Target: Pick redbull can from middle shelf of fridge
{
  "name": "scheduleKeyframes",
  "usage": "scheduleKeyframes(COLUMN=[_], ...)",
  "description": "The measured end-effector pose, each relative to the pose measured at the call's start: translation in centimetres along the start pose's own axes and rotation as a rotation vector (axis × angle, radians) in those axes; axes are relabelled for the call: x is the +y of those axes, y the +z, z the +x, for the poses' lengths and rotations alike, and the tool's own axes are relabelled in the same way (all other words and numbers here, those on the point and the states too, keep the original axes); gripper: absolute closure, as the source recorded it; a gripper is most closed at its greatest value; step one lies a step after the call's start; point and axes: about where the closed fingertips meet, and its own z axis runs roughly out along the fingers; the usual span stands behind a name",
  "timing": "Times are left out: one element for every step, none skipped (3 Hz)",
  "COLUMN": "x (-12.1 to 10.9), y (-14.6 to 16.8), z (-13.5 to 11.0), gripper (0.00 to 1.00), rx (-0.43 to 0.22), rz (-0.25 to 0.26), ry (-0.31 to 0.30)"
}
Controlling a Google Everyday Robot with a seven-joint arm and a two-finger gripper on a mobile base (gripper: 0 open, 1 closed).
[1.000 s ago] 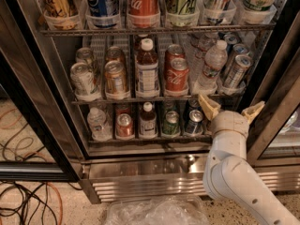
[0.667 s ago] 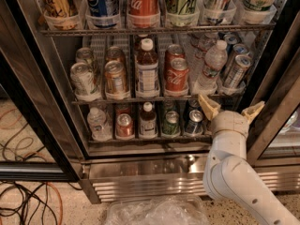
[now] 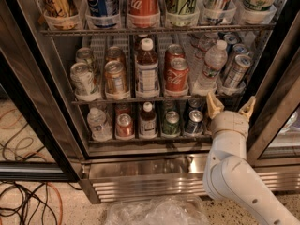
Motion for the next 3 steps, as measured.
scheduleKeyframes(x=[0.00, 0.00, 0.00], y=[0.00, 0.00, 0.00], z=[0.00, 0.00, 0.00], gripper=[0.26, 0.42, 0.49], rx=[0.000, 0.000, 0.000], rz=[0.000, 0.000, 0.000], ry=[0.000, 0.000, 0.000])
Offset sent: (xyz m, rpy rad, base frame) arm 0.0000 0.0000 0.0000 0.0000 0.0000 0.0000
